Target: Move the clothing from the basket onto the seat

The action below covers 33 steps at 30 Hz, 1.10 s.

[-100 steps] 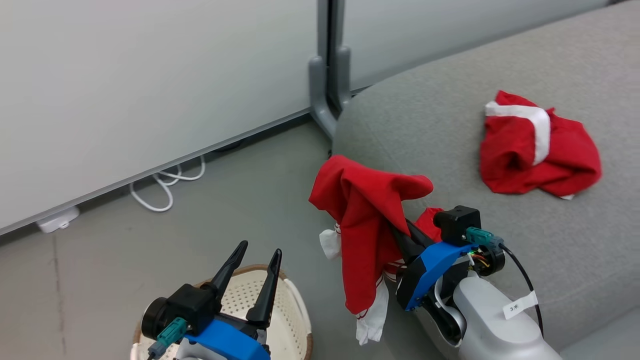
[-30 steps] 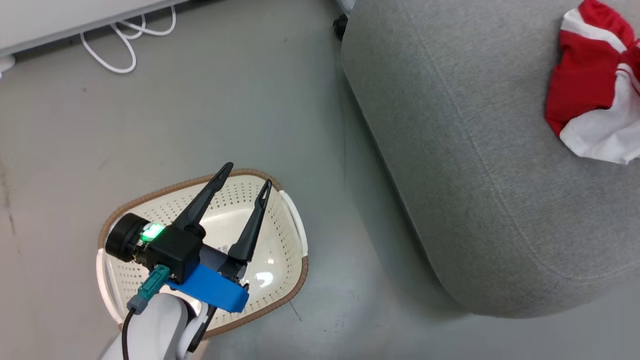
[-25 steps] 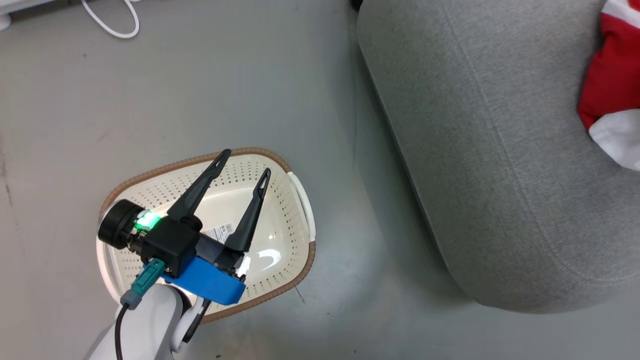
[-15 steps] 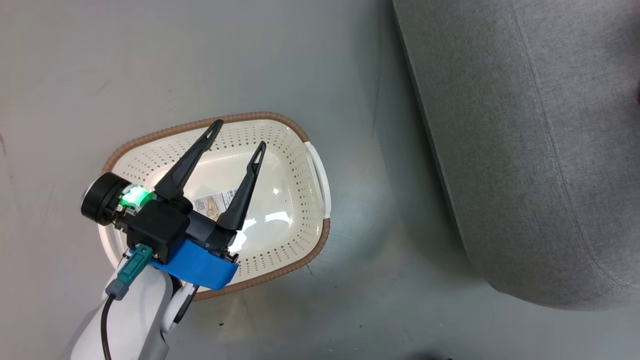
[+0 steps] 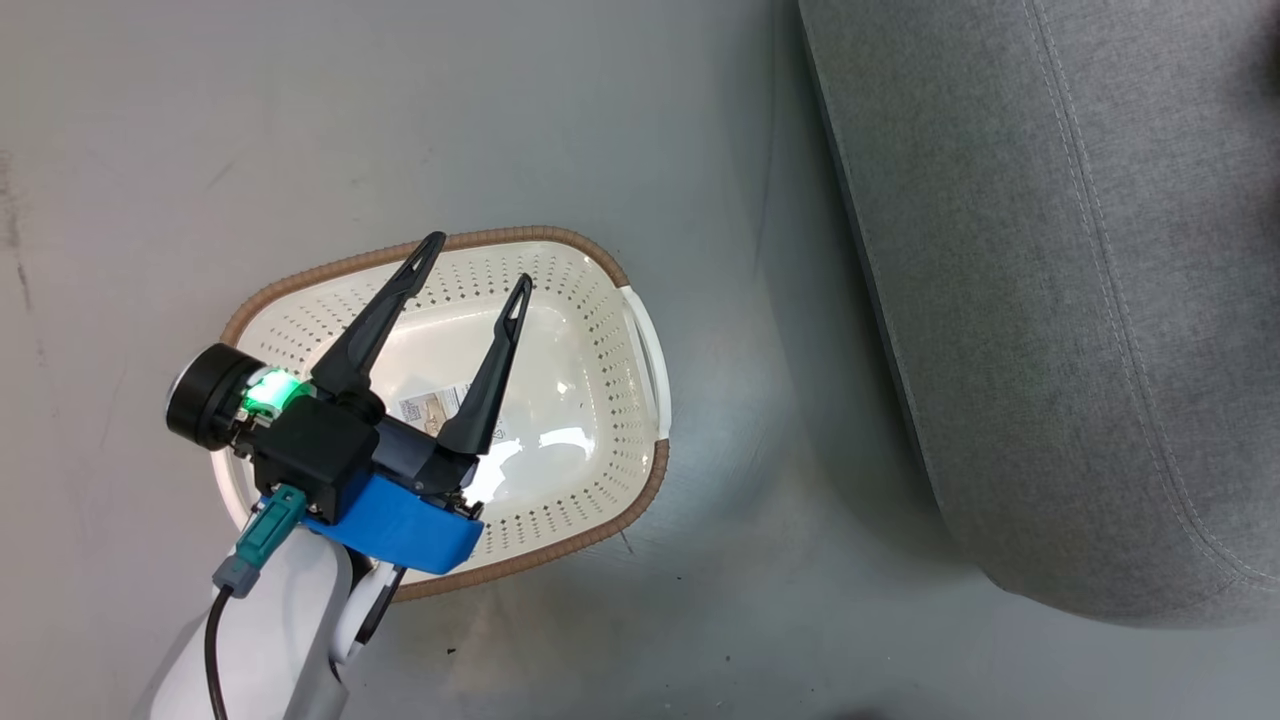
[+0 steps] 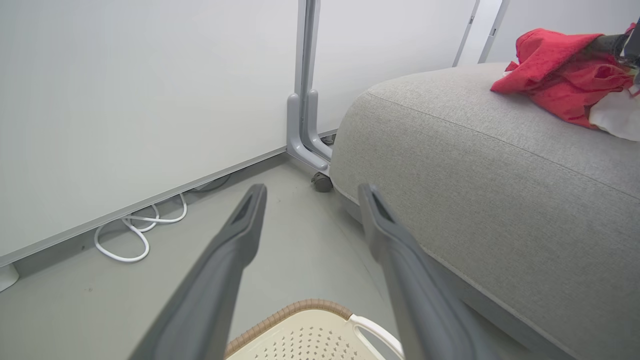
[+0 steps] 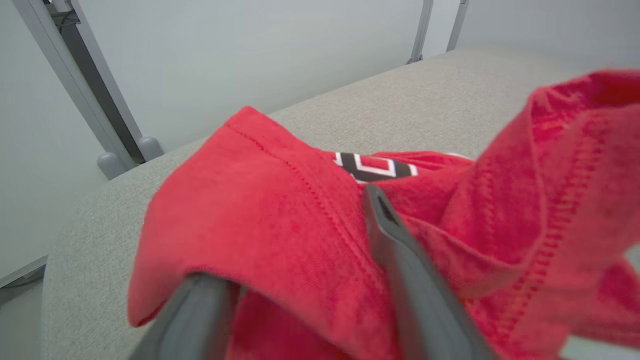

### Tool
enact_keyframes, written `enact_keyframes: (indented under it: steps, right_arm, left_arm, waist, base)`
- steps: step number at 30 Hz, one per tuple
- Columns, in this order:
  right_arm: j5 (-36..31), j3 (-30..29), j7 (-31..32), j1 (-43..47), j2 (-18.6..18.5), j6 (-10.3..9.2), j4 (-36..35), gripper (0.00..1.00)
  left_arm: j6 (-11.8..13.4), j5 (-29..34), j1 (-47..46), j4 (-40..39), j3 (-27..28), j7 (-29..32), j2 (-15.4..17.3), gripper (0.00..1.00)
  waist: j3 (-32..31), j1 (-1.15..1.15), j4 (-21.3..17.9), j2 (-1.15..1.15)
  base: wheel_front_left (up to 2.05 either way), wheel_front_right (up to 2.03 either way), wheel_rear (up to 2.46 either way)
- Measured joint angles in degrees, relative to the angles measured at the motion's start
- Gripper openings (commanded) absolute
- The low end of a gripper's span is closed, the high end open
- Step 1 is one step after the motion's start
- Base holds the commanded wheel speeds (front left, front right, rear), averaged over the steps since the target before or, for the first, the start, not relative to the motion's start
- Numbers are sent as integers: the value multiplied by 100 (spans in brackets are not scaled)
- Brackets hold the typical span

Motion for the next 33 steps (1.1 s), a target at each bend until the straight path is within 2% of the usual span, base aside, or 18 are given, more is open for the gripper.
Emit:
enact_keyframes:
  steps: [16,33]
  right_arm:
    - [70,349,-18,9,-124,0,335,100]
    - [-112,1215,-24,942,269,0,319,100]
  left_arm:
    - [-1,-53,-6,189,-15,0,-216,100]
    - [-1,-342,659,611,276,0,-692,100]
  waist:
    - [-321,0,87,0]
    - [-1630,-1,285,0]
  base:
    - [0,0,0]
    - [0,0,0]
